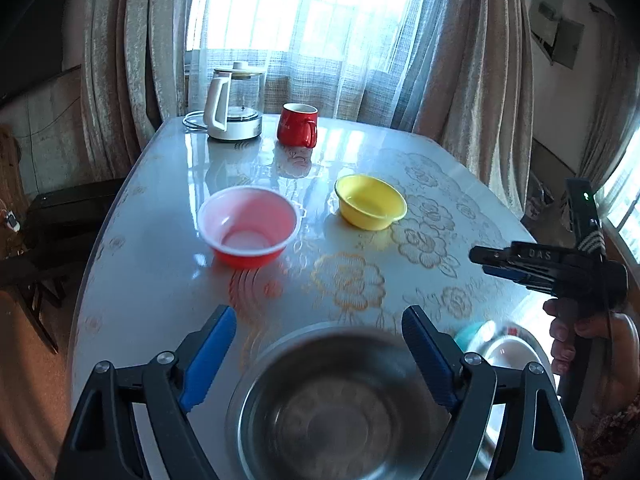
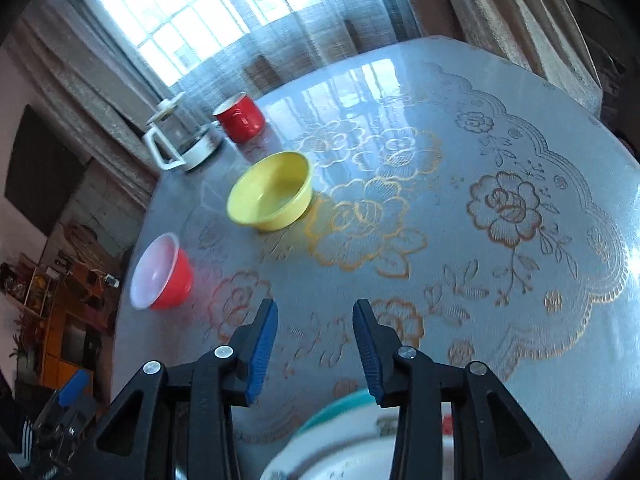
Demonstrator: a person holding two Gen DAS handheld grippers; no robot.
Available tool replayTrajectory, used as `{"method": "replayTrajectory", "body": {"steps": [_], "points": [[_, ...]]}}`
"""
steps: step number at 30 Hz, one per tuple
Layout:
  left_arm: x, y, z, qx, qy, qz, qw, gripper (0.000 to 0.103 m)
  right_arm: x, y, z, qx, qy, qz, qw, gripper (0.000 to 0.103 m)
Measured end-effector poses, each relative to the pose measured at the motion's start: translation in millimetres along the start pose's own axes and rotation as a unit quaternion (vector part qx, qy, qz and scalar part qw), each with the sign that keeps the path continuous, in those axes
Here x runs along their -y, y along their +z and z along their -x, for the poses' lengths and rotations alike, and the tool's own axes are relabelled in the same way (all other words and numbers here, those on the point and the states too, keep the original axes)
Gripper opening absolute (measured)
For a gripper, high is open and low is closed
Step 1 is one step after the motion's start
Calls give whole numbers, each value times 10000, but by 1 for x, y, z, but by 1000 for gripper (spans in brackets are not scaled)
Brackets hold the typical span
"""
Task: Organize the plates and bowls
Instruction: 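Open both grippers and withdraw them from the steel bowl, then move both grippers to the yellow bowl rim and close on it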
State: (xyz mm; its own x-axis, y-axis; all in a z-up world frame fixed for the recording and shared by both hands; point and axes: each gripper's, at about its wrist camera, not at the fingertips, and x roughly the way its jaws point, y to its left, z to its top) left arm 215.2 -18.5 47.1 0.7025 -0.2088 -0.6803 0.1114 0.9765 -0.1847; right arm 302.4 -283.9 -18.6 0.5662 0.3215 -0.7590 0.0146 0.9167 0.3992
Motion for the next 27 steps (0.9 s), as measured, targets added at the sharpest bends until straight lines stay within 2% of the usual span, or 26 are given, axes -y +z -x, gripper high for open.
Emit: {"method": "replayTrajectory", "body": {"steps": [2,7,11,18,21,27], "points": [[6,13,-12,-118,-79,-13,9999,86,2,13,-11,-85,139,-95,9998,40],[17,43,-40,-266,-196,-9,9995,86,6,44,-44,-199,168,-325,9991,40],[23,66,-66,-383,-148,22,9992,86,12,64,-71,-323,239,-622,9973,40],[28,96,-107,-526,-141,260,9982,86,11,90,-106,-412,247,-726,9962,40],[30,106,-127,-568,22,246,9981,85,11,96,-121,-497,243,-711,9959,39],[34,121,-164,-746,209,293,9966,80,14,96,-129,-598,342,-569,9960,25]]}}
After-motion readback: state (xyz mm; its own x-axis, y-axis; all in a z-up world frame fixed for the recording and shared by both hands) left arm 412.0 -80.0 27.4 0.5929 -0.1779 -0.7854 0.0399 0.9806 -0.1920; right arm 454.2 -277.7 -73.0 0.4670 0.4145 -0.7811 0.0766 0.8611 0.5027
